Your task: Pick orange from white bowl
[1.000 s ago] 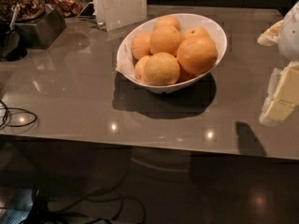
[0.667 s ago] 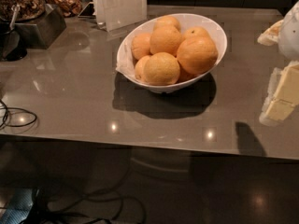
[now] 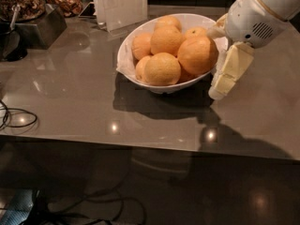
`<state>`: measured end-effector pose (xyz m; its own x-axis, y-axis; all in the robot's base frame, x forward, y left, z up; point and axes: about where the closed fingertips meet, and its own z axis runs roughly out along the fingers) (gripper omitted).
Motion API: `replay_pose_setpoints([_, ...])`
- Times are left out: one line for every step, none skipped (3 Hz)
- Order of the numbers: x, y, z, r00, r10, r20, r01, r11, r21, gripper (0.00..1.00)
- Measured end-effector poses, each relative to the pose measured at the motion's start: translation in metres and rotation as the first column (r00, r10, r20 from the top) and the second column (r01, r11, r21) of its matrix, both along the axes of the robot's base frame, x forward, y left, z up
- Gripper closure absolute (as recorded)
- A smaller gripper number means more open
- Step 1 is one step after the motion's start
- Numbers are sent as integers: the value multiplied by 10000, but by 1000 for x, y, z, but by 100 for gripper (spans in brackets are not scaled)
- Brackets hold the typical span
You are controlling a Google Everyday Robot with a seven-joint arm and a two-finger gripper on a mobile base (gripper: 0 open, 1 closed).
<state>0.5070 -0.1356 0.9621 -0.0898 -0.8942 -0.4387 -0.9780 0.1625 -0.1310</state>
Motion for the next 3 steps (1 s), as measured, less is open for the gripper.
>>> replay_pose_setpoints([0, 0, 0, 10000, 2, 2, -2, 10000, 3, 0])
replay_pose_setpoints([8, 11, 1, 9998, 186, 77, -188, 9995, 255, 0])
replay_pose_setpoints([31, 41, -12, 9961, 863, -177, -848, 9938, 722, 0])
